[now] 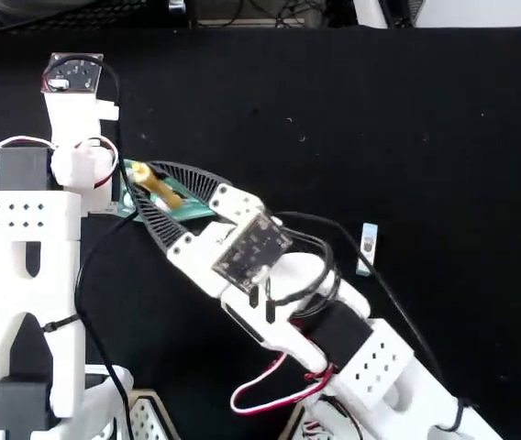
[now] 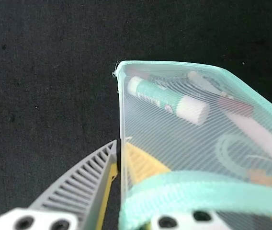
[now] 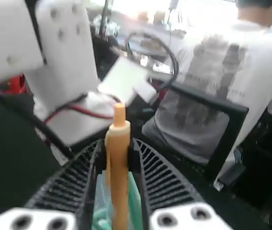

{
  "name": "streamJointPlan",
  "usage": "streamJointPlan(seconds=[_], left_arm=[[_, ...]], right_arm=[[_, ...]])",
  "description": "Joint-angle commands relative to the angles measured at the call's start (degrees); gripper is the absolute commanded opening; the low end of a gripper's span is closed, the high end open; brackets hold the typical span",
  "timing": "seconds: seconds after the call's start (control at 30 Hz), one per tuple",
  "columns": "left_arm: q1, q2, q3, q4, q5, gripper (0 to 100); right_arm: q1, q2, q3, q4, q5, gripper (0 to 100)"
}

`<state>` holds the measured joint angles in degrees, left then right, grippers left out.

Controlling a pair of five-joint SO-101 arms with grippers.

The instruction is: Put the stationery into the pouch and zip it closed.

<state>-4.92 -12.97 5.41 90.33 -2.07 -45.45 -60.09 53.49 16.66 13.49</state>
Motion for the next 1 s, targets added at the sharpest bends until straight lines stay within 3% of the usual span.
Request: streamJointPlan(seconds=[0.0, 0.2, 0.43, 0.6, 0.67, 0.97], left_arm=[[-0.22, 1.85, 4.0, -0.79, 0.0, 3], [-0.22, 1.85, 4.0, -0.79, 0.0, 3], [-0.22, 1.85, 4.0, -0.7, 0.0, 3], [-0.22, 1.85, 4.0, -0.7, 0.0, 3], [-0.22, 1.85, 4.0, -0.79, 0.0, 3], [-0.13, 1.85, 4.0, -0.79, 0.0, 3]], right_arm=[[1.23, -2.59, -0.22, 6.42, 0.44, 2.2], [0.79, -4.26, -8.75, 20.31, 0.09, 25.1], [4.75, -4.44, -26.68, 33.23, 0.53, 21.4], [21.36, -4.09, -30.73, 37.36, -0.53, 21.2], [26.81, -3.65, -27.12, 37.45, -4.22, 21.2], [42.29, 7.34, -11.3, 33.14, -14.68, 21.1]])
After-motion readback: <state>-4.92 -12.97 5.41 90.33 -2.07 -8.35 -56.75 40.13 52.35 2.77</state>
